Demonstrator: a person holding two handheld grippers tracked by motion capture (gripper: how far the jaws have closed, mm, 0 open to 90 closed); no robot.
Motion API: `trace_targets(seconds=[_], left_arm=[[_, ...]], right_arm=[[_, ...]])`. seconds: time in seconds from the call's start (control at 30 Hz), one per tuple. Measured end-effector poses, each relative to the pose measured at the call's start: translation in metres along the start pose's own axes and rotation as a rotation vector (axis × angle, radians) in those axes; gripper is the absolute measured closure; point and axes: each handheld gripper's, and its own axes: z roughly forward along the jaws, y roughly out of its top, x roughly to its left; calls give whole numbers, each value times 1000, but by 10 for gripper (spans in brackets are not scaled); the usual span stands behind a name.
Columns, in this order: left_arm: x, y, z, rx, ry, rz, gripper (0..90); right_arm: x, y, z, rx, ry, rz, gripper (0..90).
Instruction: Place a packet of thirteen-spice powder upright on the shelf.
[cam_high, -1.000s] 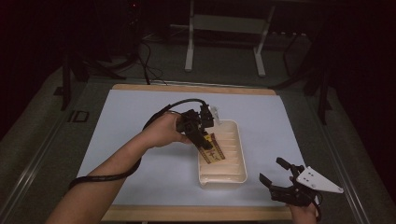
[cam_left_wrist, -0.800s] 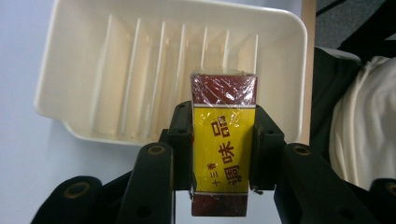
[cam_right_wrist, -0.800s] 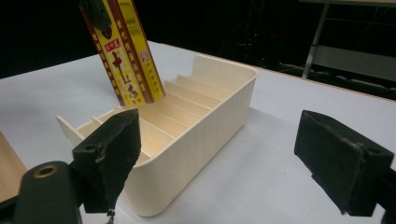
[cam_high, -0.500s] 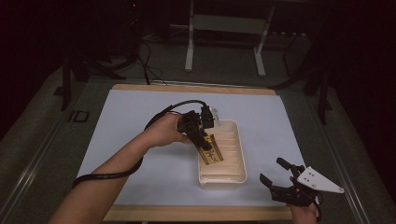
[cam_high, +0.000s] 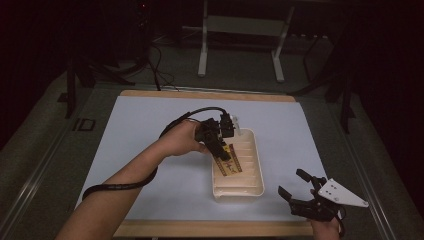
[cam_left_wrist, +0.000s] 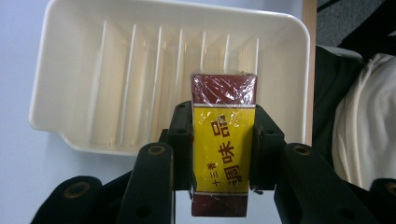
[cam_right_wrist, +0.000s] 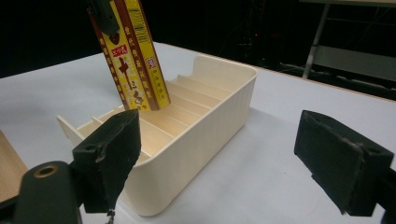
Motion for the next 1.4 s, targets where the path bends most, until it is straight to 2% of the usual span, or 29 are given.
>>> trace_targets(seconds=[0.1,0.2,0.3,0.47,0.53,0.7,0.97,1.17,1.4], left_arm=[[2,0,-1,12,-5,-10,680],[2,-1,-2,21,-2,1,680],[3,-1,-2,18,-1,-8,681],[3,-1,-2,16,-7,-1,680],[4,-2,-3,18,-6,-13,680],[4,0,-3,28,0,5,681],[2,4,-3,41,9,5,681],[-9,6,9,71,22,47,681],[-7,8,17,78,12,52,680]], right_arm=[[0,0,0,-1,0,0,147],[0,0,0,1,1,0,147],[0,0,0,1,0,0,148],[0,0,0,3,0,-2,147],[0,0,1,2,1,-3,147],[0,0,1,4,2,-4,148],[0,0,1,1,2,-4,148],[0,0,1,1,3,-5,148],[0,0,0,0,2,-5,148]])
